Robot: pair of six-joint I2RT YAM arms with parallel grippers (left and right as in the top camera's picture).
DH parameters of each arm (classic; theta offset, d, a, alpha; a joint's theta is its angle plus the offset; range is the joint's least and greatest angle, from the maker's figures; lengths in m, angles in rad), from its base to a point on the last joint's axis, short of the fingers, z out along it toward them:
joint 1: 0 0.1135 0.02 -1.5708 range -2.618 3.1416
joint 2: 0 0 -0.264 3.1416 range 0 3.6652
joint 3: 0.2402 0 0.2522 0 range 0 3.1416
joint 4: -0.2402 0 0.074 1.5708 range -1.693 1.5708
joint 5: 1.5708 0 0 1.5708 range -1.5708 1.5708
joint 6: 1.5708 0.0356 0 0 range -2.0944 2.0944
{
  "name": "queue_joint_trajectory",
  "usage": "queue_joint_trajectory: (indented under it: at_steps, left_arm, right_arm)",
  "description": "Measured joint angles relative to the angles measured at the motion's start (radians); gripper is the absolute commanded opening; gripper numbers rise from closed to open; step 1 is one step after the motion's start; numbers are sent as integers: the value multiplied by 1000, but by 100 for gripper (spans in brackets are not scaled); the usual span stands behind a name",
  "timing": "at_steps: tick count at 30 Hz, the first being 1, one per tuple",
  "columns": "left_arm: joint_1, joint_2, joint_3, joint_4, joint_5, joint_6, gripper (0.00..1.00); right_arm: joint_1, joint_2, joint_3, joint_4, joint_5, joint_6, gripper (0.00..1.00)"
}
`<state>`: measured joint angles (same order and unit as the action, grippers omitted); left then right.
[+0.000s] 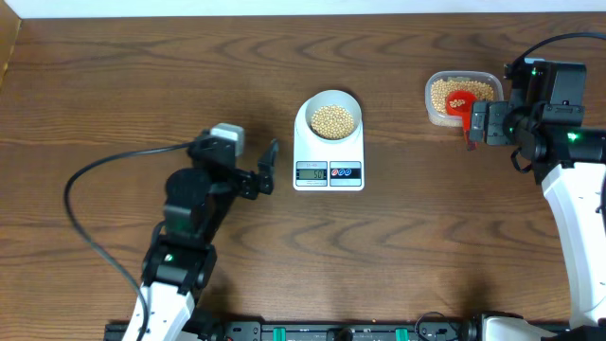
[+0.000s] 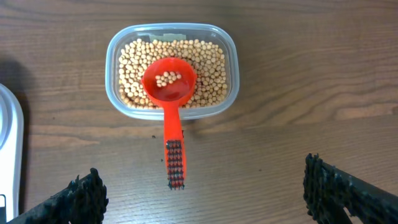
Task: Scoop item into bowl and weigh 50g on scale
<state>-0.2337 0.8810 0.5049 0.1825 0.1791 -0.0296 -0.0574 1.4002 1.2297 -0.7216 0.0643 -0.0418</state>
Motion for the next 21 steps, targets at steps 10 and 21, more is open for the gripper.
queue_joint_trajectory:
  at_steps: [10,21]
  left_arm:
    - [139,-282,-149,10,-3,-34,98]
    - [241,-553,-369,187,-3,-125,98]
  right_arm:
    - [0,0,0,0,0,0,99]
    - [0,0,0,0,0,0,99]
